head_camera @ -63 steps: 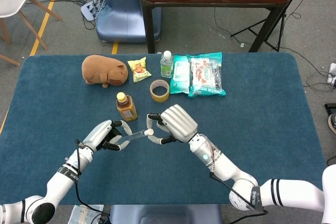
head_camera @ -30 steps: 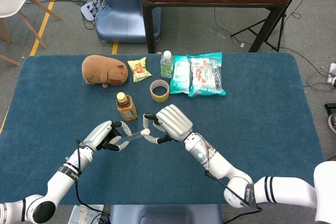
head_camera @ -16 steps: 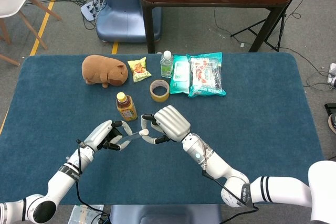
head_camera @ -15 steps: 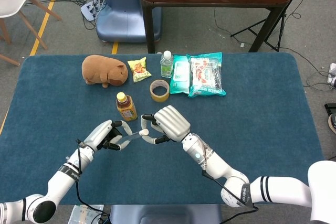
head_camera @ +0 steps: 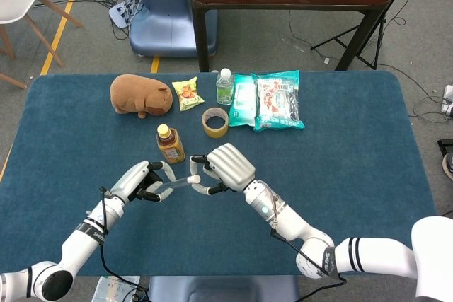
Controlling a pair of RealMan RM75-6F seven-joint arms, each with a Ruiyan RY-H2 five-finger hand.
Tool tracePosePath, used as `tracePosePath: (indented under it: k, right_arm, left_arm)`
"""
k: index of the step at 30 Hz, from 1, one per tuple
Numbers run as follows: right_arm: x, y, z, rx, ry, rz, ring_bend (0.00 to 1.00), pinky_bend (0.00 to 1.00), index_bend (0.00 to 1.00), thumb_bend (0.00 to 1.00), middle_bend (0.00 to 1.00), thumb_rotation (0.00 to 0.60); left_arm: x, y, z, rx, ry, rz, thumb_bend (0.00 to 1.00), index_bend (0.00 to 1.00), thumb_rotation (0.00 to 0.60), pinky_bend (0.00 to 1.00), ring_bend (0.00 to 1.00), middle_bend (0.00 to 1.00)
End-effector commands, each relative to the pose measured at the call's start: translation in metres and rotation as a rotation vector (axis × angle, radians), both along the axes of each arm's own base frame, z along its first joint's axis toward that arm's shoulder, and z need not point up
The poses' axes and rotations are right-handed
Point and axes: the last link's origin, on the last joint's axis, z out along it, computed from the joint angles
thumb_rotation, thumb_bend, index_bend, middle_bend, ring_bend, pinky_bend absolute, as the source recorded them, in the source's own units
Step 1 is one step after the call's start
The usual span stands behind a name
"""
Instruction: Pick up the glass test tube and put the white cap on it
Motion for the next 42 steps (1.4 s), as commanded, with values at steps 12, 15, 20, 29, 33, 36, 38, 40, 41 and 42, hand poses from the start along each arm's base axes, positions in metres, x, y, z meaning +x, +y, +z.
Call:
tracePosePath:
  k: [12, 15, 20, 29, 33, 36, 38, 40, 41, 42]
  right_arm:
    - [0.0, -0.001, -0.001, -0.009, 0.002, 0.004, 1.0, 1.0, 0.46, 0.17, 1.0, 0.6]
    - [0.0, -0.001, 0.0, -0.01, 0.0, 0.004, 1.0, 1.0, 0.42, 0.12, 1.0, 0.6]
    - [0.0, -0.002, 0.001, -0.01, -0.005, 0.004, 1.0, 1.0, 0.39, 0.09, 1.0, 0.6]
    - [-0.001, -0.001, 0.012, -0.024, -0.013, 0.01, 1.0, 1.0, 0.35, 0.09, 1.0, 0.6]
    - [-0.006, 0.0, 0.026, -0.063, -0.011, 0.013, 1.0, 1.0, 0.35, 0.09, 1.0, 0.6]
    - [-0.014, 0.001, 0.041, -0.101, 0.001, 0.011, 1.0, 1.0, 0.35, 0.09, 1.0, 0.6]
    - [-0.021, 0.001, 0.054, -0.129, 0.013, 0.003, 1.0, 1.0, 0.35, 0.09, 1.0, 0.6]
    - [-0.028, 0.001, 0.065, -0.149, 0.021, -0.008, 1.0, 1.0, 0.34, 0.09, 1.0, 0.6]
    - [-0.032, 0.001, 0.072, -0.166, 0.029, -0.016, 1.0, 1.0, 0.34, 0.09, 1.0, 0.6]
    - [-0.035, 0.001, 0.078, -0.179, 0.035, -0.021, 1.0, 1.0, 0.34, 0.09, 1.0, 0.6]
  left_arm:
    - [-0.005, 0.001, 0.002, 0.005, -0.011, 0.012, 0.33, 0.61, 0.6, 1.0, 1.0, 0.98]
    - [-0.006, 0.001, 0.002, 0.003, -0.015, 0.013, 0.33, 0.61, 0.6, 1.0, 1.0, 0.98]
    - [-0.008, 0.002, 0.003, 0.005, -0.018, 0.017, 0.33, 0.61, 0.6, 1.0, 1.0, 0.98]
    - [-0.013, 0.003, 0.005, 0.005, -0.017, 0.026, 0.33, 0.61, 0.6, 1.0, 1.0, 0.98]
    - [-0.017, 0.004, 0.005, 0.009, -0.011, 0.032, 0.33, 0.61, 0.6, 1.0, 1.0, 0.98]
    - [-0.02, 0.004, 0.006, 0.017, -0.009, 0.038, 0.33, 0.62, 0.6, 1.0, 1.0, 0.99]
    - [-0.023, 0.003, 0.005, 0.018, -0.004, 0.044, 0.33, 0.62, 0.6, 1.0, 1.0, 0.99]
    - [-0.026, 0.003, 0.003, 0.012, 0.003, 0.05, 0.33, 0.62, 0.6, 1.0, 1.0, 0.99]
    - [-0.028, 0.003, 0.002, 0.009, 0.004, 0.055, 0.33, 0.62, 0.6, 1.0, 1.0, 0.99]
    - [-0.029, 0.003, 0.0, 0.009, 0.007, 0.057, 0.33, 0.62, 0.6, 1.0, 1.0, 0.99]
